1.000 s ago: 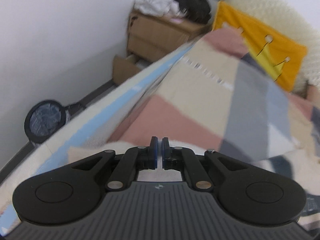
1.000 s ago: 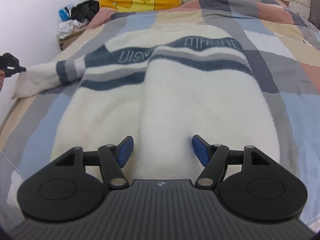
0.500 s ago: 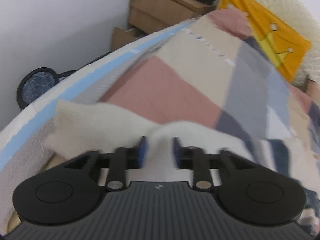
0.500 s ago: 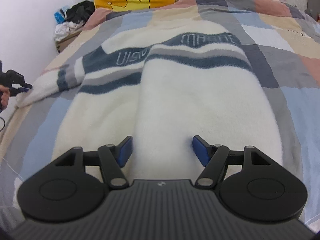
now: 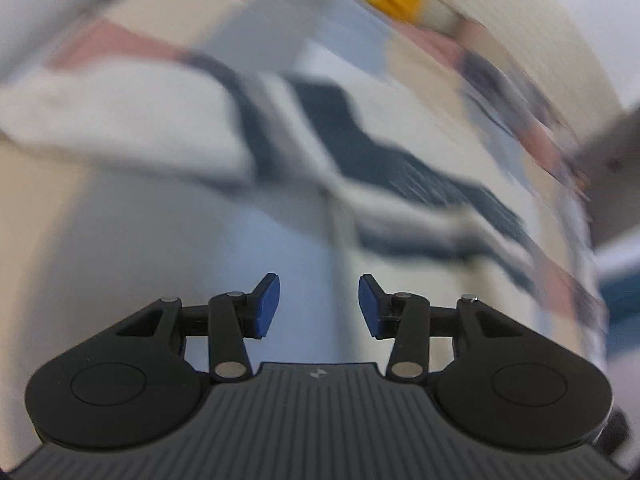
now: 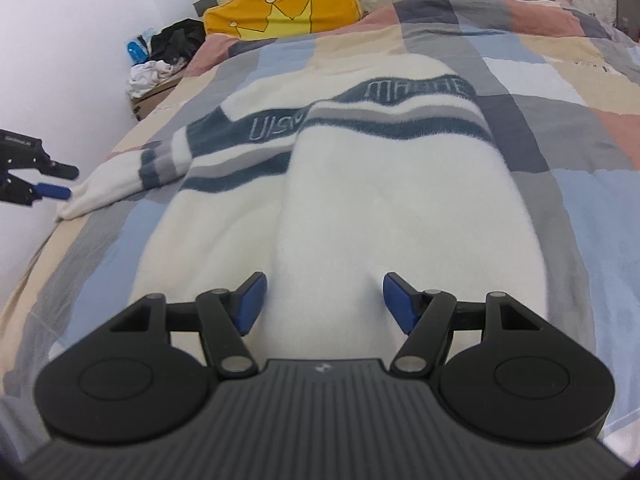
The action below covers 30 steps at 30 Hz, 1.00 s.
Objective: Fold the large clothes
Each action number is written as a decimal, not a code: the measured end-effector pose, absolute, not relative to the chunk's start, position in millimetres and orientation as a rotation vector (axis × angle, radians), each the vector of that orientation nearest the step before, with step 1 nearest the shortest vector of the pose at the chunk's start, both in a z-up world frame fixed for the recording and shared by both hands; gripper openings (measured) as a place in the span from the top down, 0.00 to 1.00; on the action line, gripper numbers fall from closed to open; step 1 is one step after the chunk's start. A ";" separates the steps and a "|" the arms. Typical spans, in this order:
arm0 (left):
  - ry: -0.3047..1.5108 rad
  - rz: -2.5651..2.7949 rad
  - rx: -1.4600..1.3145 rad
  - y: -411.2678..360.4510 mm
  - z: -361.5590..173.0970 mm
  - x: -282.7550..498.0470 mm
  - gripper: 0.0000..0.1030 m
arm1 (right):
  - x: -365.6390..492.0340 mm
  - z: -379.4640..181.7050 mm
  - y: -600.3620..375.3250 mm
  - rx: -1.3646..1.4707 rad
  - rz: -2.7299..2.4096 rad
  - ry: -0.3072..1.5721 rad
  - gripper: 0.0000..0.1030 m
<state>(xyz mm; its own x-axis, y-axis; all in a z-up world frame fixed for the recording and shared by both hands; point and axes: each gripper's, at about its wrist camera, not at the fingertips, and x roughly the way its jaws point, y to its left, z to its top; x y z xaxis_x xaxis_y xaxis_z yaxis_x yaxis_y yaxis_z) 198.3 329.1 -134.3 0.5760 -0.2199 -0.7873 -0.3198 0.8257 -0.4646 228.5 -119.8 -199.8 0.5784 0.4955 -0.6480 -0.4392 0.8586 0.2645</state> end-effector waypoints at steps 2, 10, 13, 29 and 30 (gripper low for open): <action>1.007 -0.006 -0.603 282.1 -132.0 188.1 0.52 | 225.2 -201.1 -121.5 0.071 0.547 0.776 0.35; 1.176 -0.142 -0.485 149.5 -156.9 153.8 0.52 | 219.0 -203.5 -129.2 0.067 0.585 0.784 0.35; 1.214 -0.148 -0.437 126.0 -165.3 144.7 0.52 | 217.8 -204.4 -135.9 0.098 0.597 0.789 0.35; 1.195 -0.063 -0.013 87.8 -180.6 137.9 0.43 | 219.4 -203.7 -143.2 0.151 0.617 0.803 0.35; 1.191 -0.049 0.016 86.2 -183.5 141.1 0.43 | 219.4 -203.9 -143.7 0.151 0.617 0.804 0.35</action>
<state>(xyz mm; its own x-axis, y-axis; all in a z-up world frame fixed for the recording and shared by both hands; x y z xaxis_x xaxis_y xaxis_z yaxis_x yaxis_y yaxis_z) 141.1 86.2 -183.5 0.3702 -0.0300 -0.9285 0.0469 0.9988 -0.0136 219.4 -143.7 -203.9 0.5300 0.5701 -0.6278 -0.4592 0.8153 0.3527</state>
